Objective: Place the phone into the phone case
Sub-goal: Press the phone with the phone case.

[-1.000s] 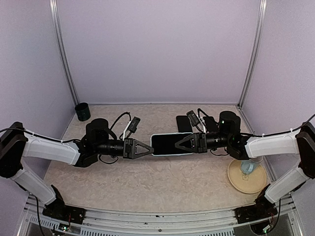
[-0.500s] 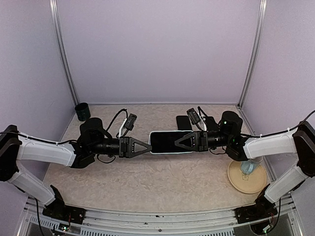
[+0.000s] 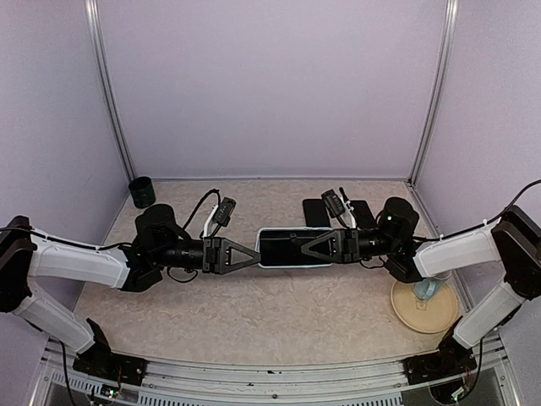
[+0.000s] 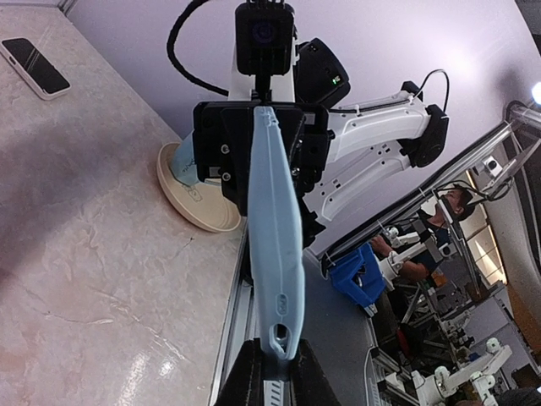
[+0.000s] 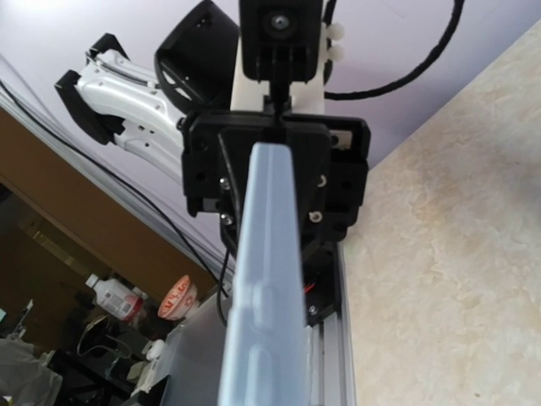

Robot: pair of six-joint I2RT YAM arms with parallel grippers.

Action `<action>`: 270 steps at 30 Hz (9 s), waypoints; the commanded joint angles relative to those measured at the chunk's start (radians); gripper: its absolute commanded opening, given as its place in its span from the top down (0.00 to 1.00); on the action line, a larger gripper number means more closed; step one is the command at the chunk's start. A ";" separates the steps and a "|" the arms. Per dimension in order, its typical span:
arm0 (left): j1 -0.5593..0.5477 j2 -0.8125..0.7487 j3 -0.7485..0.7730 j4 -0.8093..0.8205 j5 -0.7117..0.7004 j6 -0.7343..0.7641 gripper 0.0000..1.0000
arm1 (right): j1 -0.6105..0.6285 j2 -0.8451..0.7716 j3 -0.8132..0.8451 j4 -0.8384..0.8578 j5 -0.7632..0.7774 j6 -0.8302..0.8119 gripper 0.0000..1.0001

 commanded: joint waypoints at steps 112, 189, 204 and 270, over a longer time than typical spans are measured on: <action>-0.062 -0.220 0.020 -0.220 -0.193 0.277 0.32 | -0.047 -0.060 0.041 -0.152 0.093 0.096 1.00; -0.168 -0.112 0.240 -0.561 -0.200 0.552 0.51 | 0.166 -0.267 0.164 -0.705 0.079 -0.657 1.00; -0.143 -0.116 0.209 -0.490 -0.155 0.497 0.49 | 0.168 -0.338 0.088 -0.547 0.184 -0.608 1.00; -0.083 -0.032 0.355 -0.732 -0.128 0.235 1.00 | 0.459 -0.255 0.194 -0.996 1.016 -1.479 0.00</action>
